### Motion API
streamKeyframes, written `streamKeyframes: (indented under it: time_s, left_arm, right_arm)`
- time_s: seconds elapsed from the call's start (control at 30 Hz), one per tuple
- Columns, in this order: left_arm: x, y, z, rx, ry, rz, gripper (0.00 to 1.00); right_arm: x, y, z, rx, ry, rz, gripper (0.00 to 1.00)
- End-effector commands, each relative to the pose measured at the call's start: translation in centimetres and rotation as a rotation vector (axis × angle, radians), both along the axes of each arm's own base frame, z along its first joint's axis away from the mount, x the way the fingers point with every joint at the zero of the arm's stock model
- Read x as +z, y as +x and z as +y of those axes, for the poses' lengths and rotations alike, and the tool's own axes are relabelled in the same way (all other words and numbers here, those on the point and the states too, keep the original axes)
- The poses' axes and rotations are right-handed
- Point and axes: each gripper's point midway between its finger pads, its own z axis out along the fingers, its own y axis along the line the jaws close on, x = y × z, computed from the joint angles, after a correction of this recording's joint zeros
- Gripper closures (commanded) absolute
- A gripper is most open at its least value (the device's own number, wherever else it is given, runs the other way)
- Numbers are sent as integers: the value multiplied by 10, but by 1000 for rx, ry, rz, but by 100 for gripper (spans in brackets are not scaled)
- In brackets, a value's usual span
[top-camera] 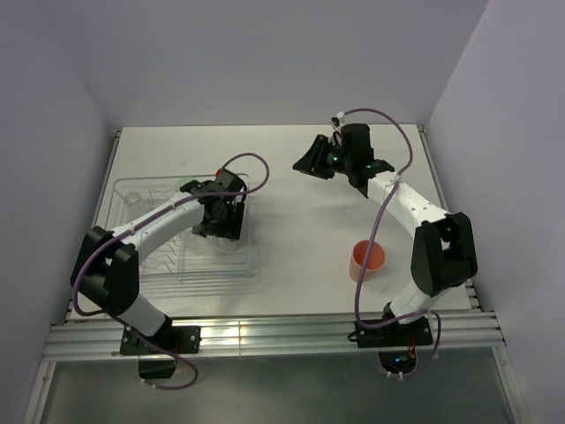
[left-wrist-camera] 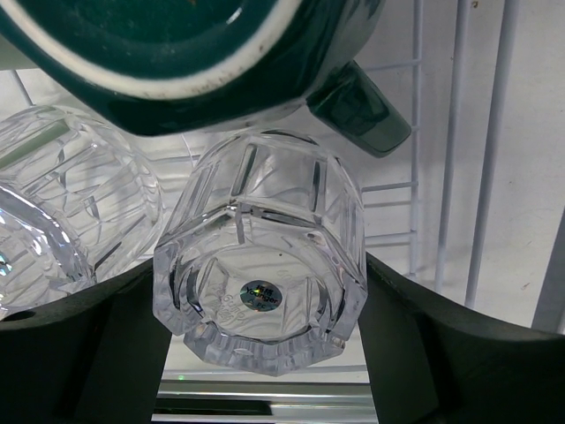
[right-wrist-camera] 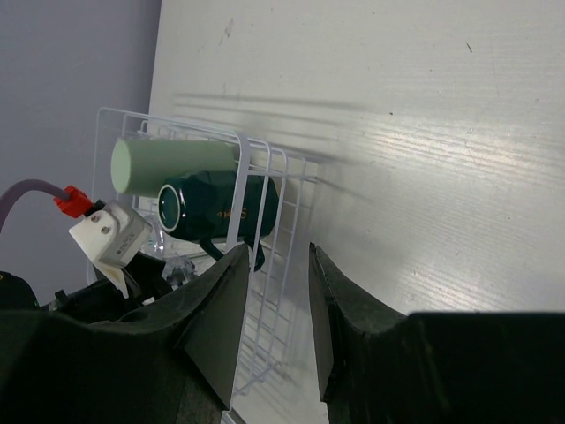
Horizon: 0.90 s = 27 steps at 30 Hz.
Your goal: Load the cups into the dish rack
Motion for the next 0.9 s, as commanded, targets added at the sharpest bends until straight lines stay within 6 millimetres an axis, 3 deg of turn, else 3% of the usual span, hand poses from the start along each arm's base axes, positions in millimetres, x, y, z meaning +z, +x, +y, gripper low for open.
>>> streamKeyframes:
  time_s: [0.0,0.3,0.87]
  left_arm:
    - [16,7,-6,10,-19,-47,19]
    - [22,5,-6,15,-36,-69,16]
    - [55,2,-1,40,-84,-163,15]
  right_arm:
    - [33,5,-3,-9,7,-84,59]
    - [33,1,-4,-14,8,-82,59]
    - [46,-12,-10,-57,-61,-97,59]
